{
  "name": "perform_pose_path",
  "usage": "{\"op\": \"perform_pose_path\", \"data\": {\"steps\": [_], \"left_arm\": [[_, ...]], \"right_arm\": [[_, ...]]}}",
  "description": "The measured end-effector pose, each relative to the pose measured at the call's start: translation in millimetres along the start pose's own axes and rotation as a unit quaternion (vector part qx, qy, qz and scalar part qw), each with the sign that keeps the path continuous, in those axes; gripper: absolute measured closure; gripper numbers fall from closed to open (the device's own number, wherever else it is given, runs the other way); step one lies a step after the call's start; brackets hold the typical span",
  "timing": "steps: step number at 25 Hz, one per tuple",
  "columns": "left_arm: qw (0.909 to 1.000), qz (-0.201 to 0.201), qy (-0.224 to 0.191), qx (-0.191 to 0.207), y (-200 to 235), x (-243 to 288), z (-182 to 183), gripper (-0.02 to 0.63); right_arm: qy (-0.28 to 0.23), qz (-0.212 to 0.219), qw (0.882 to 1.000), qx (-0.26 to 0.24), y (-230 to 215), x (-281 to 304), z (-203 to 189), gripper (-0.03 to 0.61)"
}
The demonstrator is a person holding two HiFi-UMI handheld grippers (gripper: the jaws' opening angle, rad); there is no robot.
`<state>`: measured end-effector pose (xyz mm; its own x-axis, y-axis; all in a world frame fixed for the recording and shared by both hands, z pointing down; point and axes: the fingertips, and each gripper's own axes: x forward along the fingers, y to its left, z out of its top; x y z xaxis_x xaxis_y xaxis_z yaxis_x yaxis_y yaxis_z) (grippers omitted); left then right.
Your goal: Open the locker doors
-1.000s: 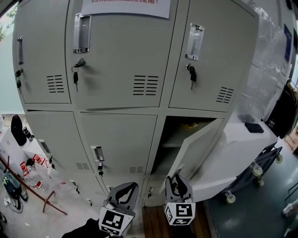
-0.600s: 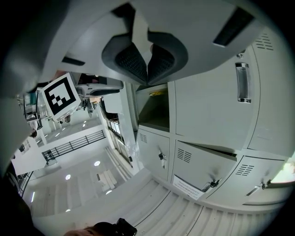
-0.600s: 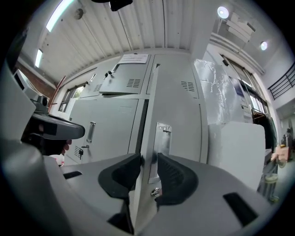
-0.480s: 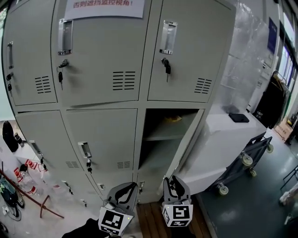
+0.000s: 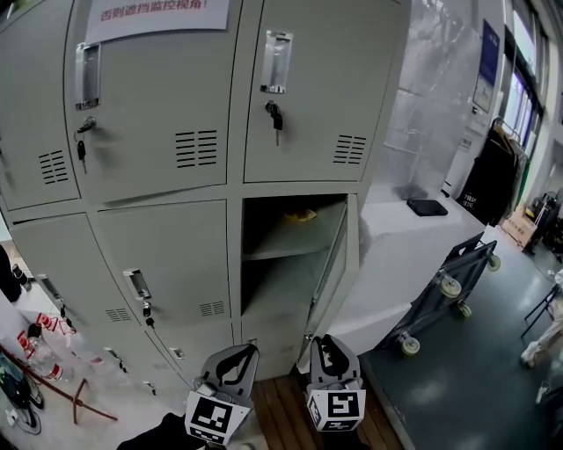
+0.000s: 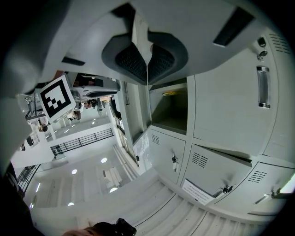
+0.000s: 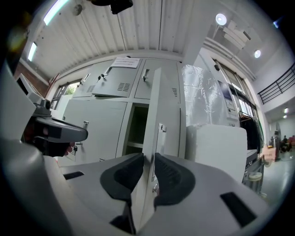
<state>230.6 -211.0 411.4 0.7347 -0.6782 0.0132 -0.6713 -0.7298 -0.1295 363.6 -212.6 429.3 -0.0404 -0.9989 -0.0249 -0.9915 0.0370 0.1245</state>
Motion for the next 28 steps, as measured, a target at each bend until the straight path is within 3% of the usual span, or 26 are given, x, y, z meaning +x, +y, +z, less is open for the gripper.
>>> {"op": "perform_pose_path", "data": {"steps": [14, 17, 21, 28], "left_arm": [[0.9985, -0.054, -0.001, -0.007, -29, 25, 0, 0.588], [0.9978, -0.061, -0.027, -0.007, -32, 32, 2, 0.588], [0.9967, -0.070, -0.039, -0.005, -36, 41, 3, 0.588], [0.9963, -0.078, -0.035, -0.008, -38, 53, 1, 0.588]], "right_arm": [[0.011, -0.081, 0.997, 0.003, -58, -28, -8, 0.500], [0.013, -0.102, 0.995, 0.002, -74, -33, -11, 0.504], [0.017, -0.136, 0.990, 0.003, -96, -36, -14, 0.556], [0.020, -0.166, 0.986, 0.003, -127, -37, -19, 0.563]]}}
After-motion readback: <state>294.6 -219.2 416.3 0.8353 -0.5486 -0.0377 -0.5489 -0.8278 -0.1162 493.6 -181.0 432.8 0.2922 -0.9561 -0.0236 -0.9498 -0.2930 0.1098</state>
